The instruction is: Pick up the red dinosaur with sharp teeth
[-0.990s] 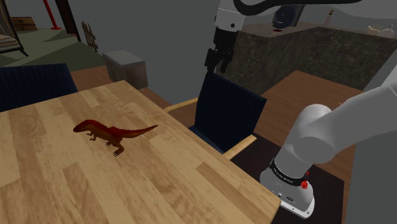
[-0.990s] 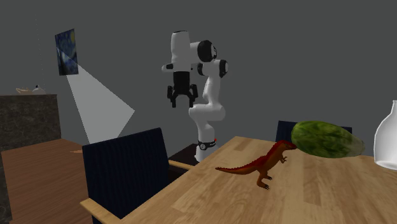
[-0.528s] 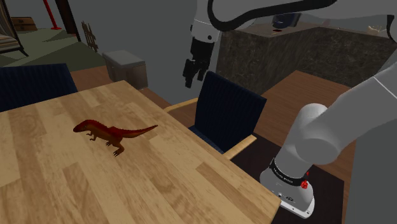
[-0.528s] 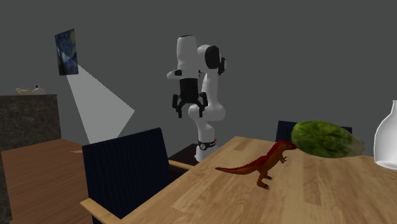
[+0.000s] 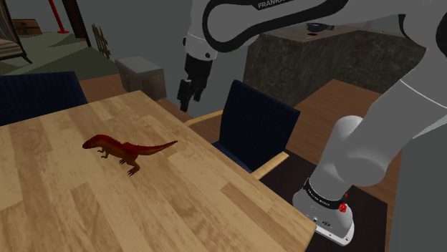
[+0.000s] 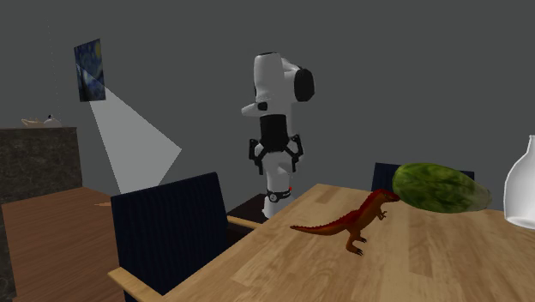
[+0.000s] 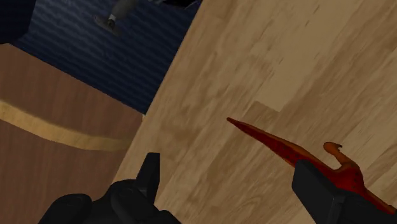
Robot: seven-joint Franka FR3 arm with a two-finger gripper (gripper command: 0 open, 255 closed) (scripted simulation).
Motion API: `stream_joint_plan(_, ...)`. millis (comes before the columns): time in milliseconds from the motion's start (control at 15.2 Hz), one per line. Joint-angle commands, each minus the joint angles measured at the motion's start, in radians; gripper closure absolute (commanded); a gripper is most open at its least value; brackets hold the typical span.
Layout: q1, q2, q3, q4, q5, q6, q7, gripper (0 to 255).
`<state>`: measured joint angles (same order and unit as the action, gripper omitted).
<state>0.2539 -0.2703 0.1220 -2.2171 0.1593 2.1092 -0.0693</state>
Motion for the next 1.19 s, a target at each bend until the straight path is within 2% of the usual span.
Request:
stream_joint_plan(0,0.02,0.049,0.018,0.027,0.009,0.038,-0.017,0)
stream_joint_plan(528,0.092,0.238,0.09,0.152,0.018,0.159,-0.077,0)
stream_joint_plan(990,0.155,0.399,0.149,0.283,-0.008,0.236,-0.116,0)
stream_joint_plan(1122,0.156,0.408,0.149,0.268,-0.008,0.26,-0.119,0)
